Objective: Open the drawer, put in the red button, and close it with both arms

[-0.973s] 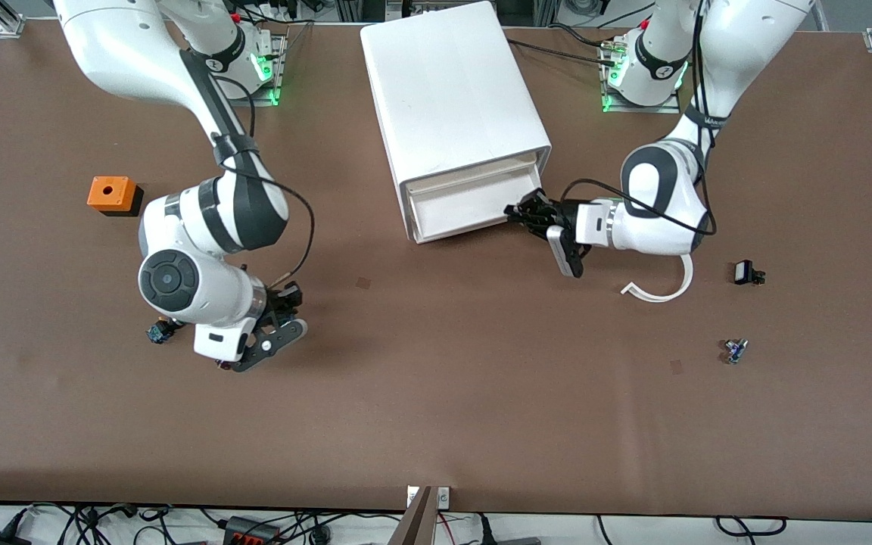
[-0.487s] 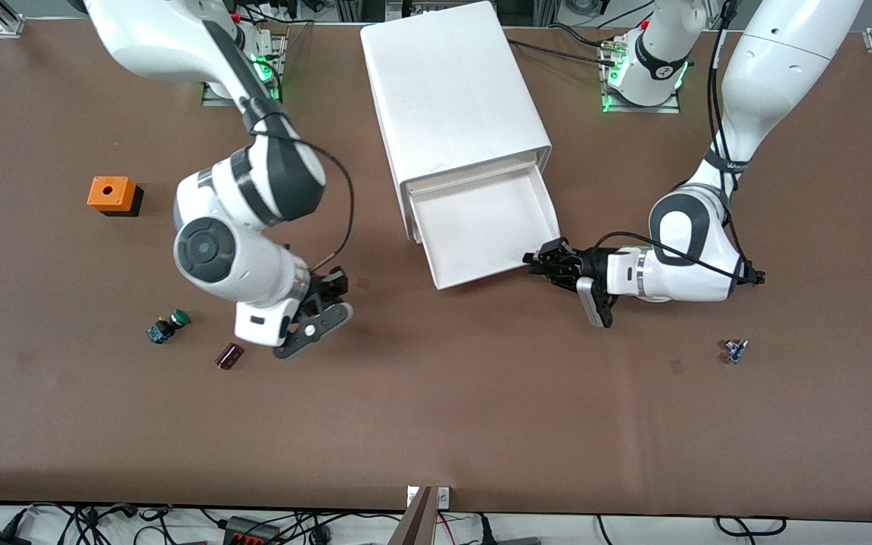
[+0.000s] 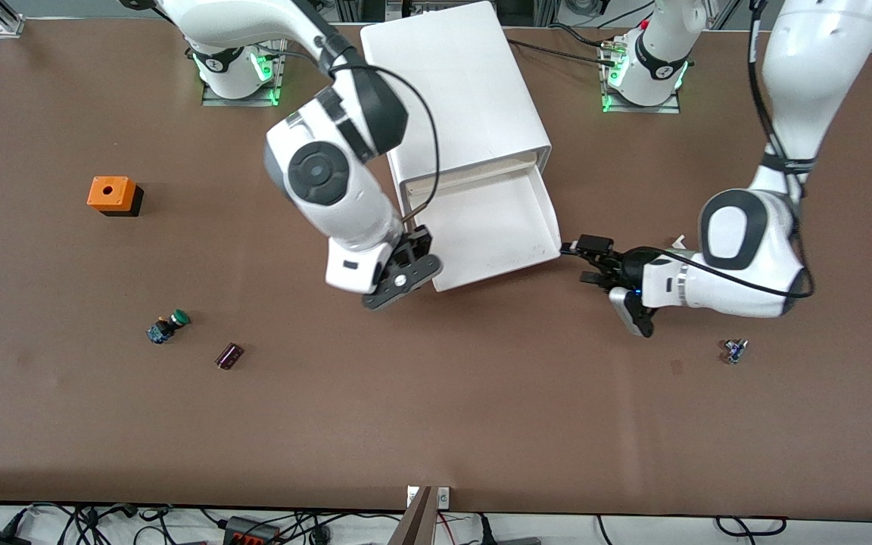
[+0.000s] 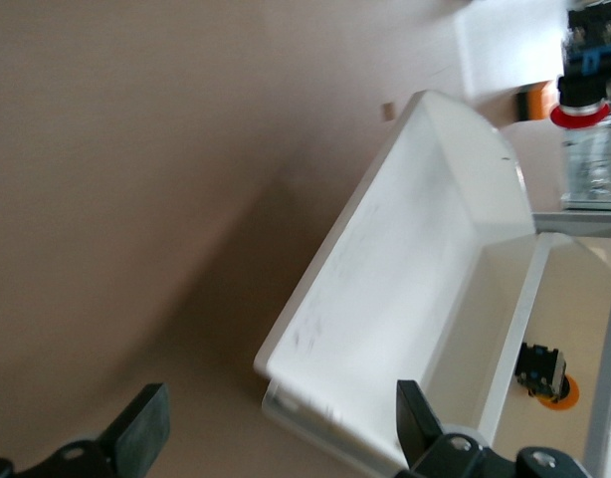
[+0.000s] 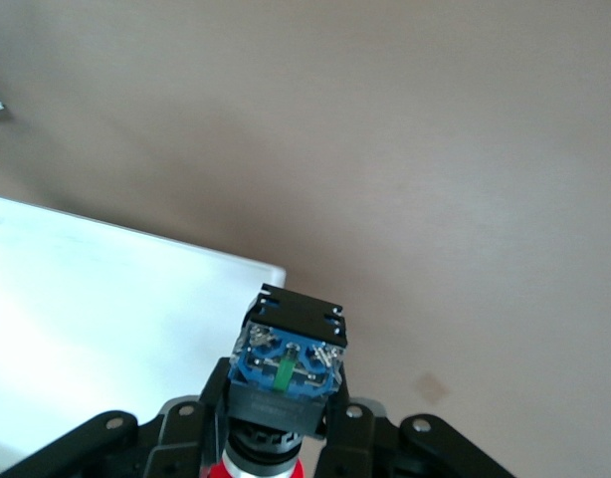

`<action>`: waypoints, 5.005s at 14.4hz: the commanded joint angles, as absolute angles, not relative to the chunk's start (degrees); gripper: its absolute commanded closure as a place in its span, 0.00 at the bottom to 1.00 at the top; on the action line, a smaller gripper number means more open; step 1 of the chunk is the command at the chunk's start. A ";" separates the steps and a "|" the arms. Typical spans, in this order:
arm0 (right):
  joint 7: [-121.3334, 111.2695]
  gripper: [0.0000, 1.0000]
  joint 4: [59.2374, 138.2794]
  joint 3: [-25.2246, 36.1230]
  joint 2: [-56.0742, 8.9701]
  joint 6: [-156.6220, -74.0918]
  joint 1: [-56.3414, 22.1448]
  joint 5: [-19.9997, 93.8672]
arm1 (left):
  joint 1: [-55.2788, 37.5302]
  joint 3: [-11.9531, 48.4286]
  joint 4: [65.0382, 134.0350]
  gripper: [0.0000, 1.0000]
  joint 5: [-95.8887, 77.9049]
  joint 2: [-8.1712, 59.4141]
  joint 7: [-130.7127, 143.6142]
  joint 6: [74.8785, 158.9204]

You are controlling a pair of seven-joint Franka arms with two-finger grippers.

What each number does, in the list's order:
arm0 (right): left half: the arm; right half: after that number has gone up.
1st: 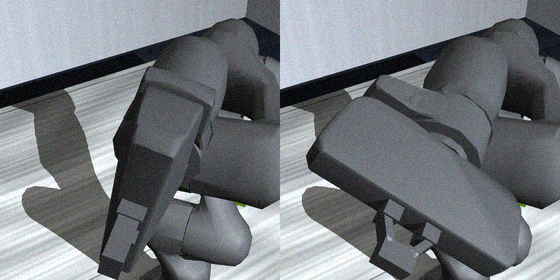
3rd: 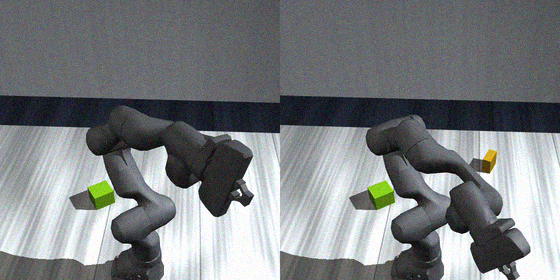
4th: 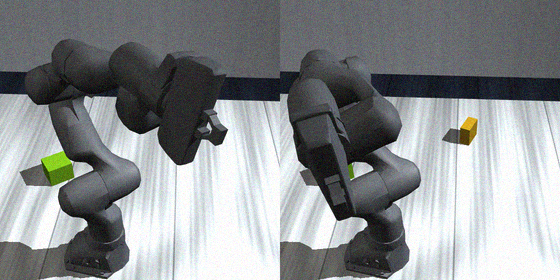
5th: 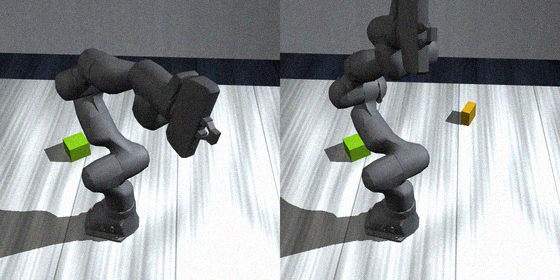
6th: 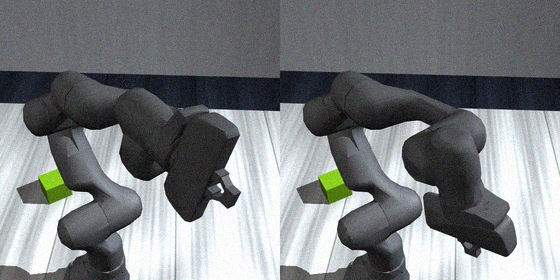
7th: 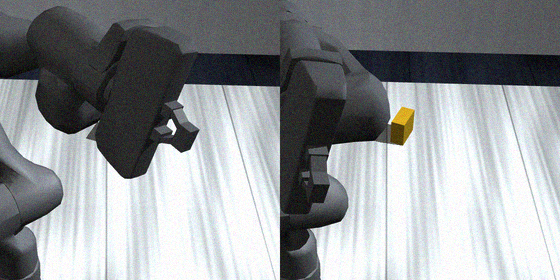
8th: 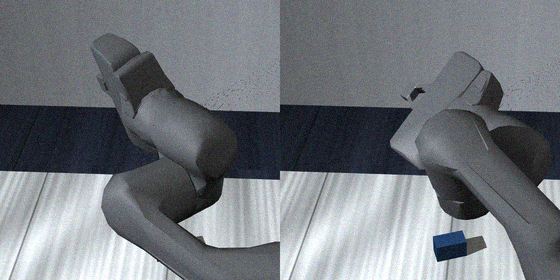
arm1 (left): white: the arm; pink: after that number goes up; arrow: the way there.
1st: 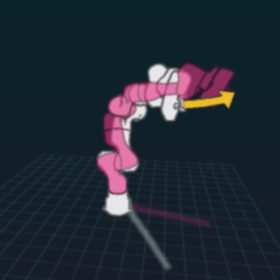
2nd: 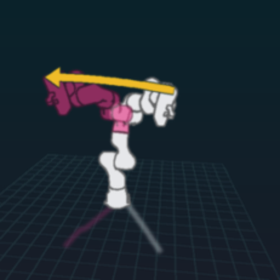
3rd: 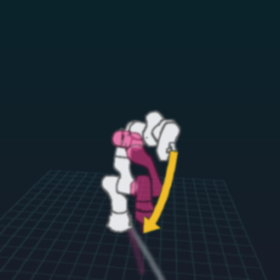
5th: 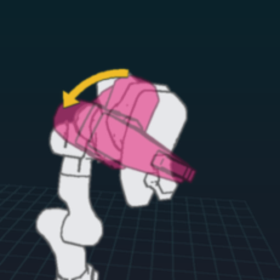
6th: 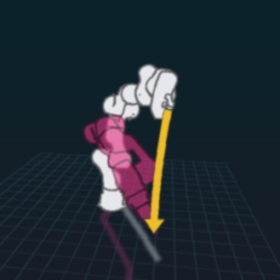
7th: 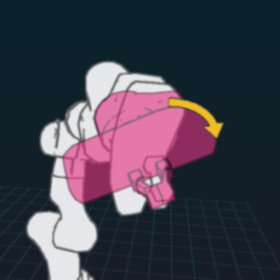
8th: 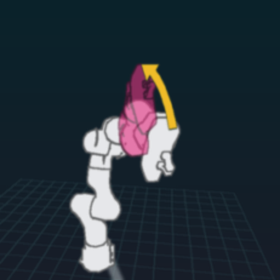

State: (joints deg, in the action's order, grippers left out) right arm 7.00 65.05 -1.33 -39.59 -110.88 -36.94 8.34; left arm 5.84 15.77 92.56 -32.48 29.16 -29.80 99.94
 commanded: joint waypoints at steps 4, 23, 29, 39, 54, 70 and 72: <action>14.94 1.00 63.63 -0.88 -42.18 -116.36 -42.44 8.88 | 4.31 16.43 75.16 0.00 -5.34 29.00 -3.20 88.07; 17.14 0.00 63.46 -0.70 -47.55 -118.03 -47.64 8.61 | 6.94 15.73 63.02 0.00 5.71 26.46 -1.49 82.71; 22.15 0.00 59.68 0.00 -46.50 -116.99 -46.59 8.61 | 7.21 15.73 63.02 0.00 5.27 26.46 -1.67 82.71; 20.66 0.00 60.12 7.20 -36.48 -102.94 -34.29 6.87 | 5.98 16.96 66.87 0.00 5.10 26.45 4.20 80.06; 7.37 0.00 66.44 10.72 -27.87 -89.91 -16.35 4.39 | -7.38 20.48 89.36 0.00 5.01 37.18 28.29 129.95; -3.52 0.00 79.88 1.67 -10.73 -88.69 1.05 -0.26 | -4.48 35.32 100.37 0.00 -0.09 32.43 54.58 111.64; -3.43 0.00 82.43 1.67 -9.33 -90.43 1.14 -0.35 | -4.74 36.38 100.81 0.00 -0.09 32.52 54.67 111.01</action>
State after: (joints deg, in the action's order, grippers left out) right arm -2.80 77.81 2.19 -12.67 -89.15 0.64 0.57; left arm -5.02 34.77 99.29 0.94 33.81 53.81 112.44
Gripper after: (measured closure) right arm 0.000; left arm 0.000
